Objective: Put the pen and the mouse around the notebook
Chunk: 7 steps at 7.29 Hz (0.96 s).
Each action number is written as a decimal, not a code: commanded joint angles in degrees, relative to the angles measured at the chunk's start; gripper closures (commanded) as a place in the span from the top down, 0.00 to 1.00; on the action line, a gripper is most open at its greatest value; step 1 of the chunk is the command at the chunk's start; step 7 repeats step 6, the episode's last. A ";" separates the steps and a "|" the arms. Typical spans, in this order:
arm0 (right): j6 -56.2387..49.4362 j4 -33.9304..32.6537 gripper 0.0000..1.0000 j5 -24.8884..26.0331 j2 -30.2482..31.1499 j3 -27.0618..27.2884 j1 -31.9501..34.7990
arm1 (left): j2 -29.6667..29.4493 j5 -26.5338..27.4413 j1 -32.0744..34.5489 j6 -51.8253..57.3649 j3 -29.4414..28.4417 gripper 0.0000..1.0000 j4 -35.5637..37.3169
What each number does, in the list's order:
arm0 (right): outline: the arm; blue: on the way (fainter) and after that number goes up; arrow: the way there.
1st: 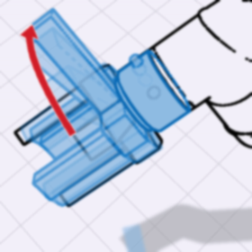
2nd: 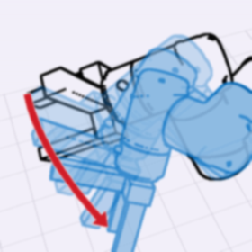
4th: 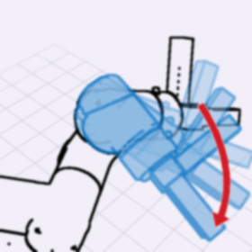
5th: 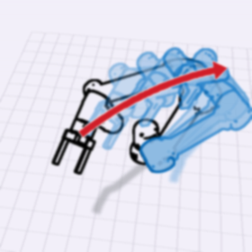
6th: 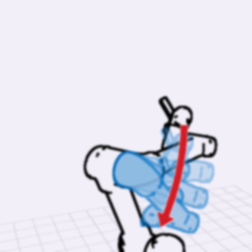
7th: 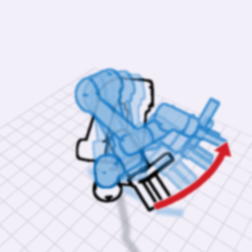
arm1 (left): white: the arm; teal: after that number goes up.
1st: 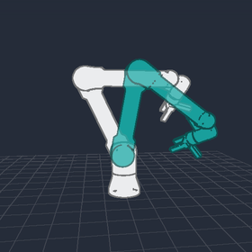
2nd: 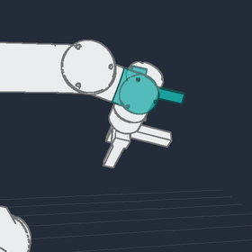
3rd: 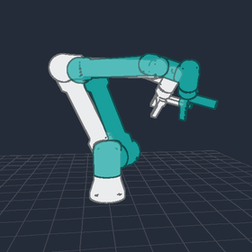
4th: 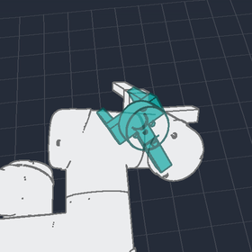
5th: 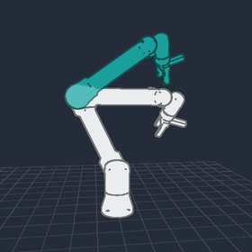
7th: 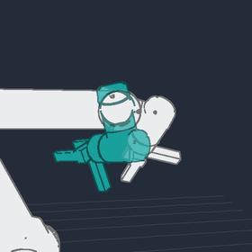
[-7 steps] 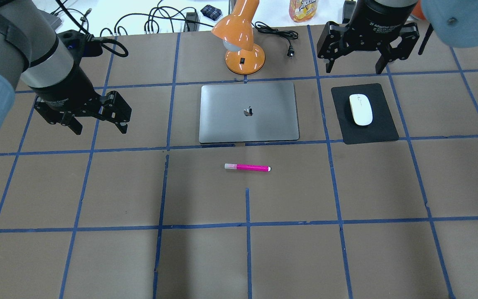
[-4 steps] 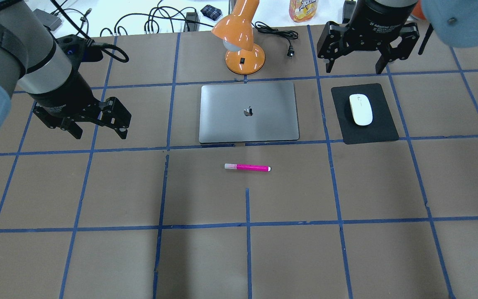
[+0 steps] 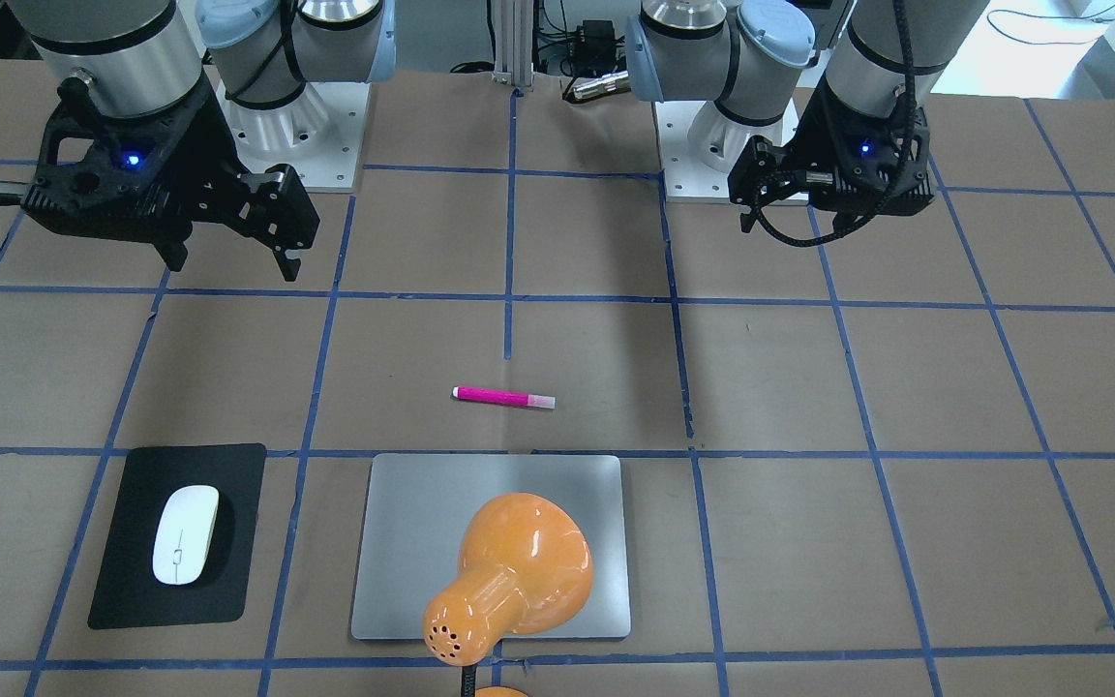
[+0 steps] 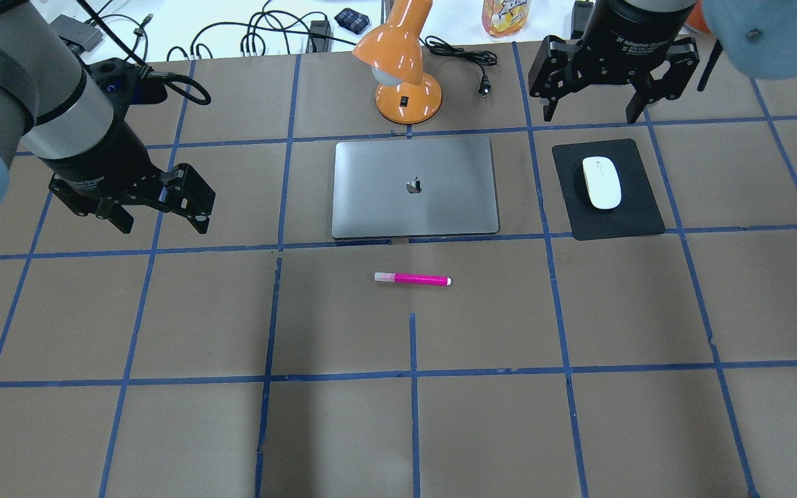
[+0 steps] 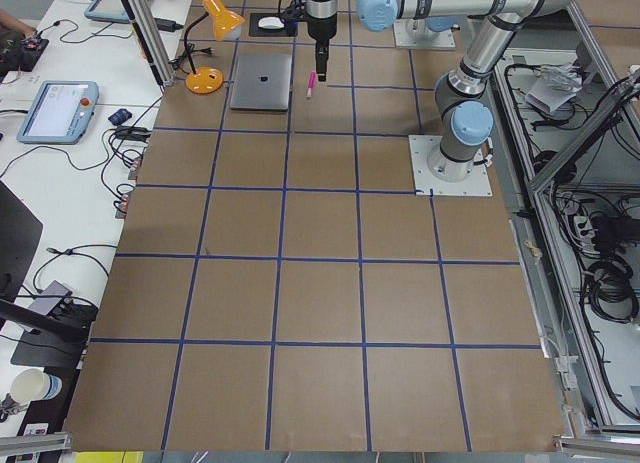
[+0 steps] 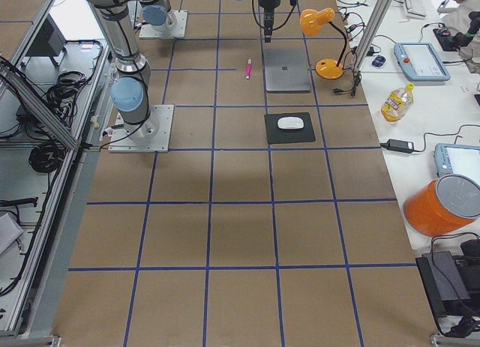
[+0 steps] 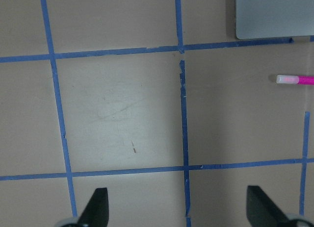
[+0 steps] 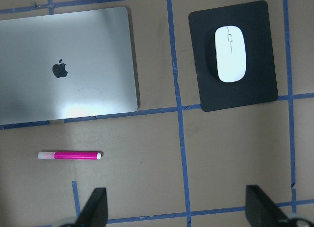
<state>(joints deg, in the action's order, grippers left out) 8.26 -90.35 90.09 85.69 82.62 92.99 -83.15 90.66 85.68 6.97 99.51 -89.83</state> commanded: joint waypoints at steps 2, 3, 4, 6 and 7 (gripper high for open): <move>0.00 0.00 1.00 0.00 0.00 0.00 0.00 | 0.27 -0.13 0.02 -0.02 -0.02 1.00 -0.08; 0.00 0.00 1.00 0.00 0.00 0.00 0.00 | 0.79 -0.22 0.28 -0.02 0.07 1.00 -0.08; 0.00 0.00 1.00 0.00 0.00 0.09 0.00 | 1.06 -0.31 0.28 -0.11 0.07 1.00 -0.25; 0.00 0.00 1.00 0.00 0.00 0.00 0.00 | 1.15 -0.39 0.19 -0.29 0.07 1.00 0.01; 0.00 0.00 1.00 0.00 0.00 0.00 0.00 | 1.15 -0.39 0.19 -0.29 0.07 1.00 0.01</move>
